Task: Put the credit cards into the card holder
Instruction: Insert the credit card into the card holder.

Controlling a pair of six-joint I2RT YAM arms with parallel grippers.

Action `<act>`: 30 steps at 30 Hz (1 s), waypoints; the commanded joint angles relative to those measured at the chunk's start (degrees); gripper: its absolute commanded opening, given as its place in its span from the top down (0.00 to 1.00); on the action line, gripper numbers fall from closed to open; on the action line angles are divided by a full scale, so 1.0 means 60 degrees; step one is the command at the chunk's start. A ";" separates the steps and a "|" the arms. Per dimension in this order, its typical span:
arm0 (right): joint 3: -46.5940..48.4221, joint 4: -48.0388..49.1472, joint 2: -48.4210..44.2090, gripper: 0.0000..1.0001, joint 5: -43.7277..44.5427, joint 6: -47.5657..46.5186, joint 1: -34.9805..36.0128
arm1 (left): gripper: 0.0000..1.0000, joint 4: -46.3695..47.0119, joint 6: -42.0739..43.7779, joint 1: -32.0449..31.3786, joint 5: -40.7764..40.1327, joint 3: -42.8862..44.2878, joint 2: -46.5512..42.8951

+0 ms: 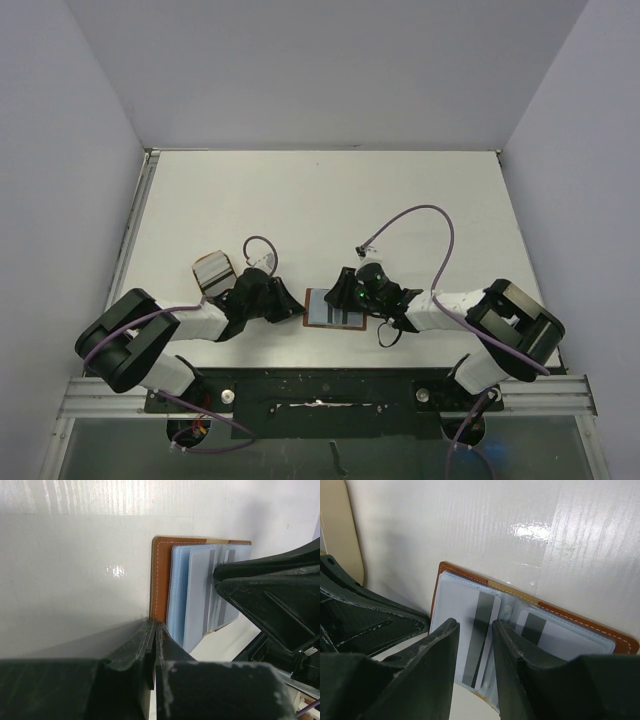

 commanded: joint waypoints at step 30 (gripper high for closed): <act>0.1431 -0.2509 0.0333 0.88 -0.0197 0.0004 0.0187 | 0.76 0.0392 -0.0180 -0.0055 0.0213 0.0228 -0.1185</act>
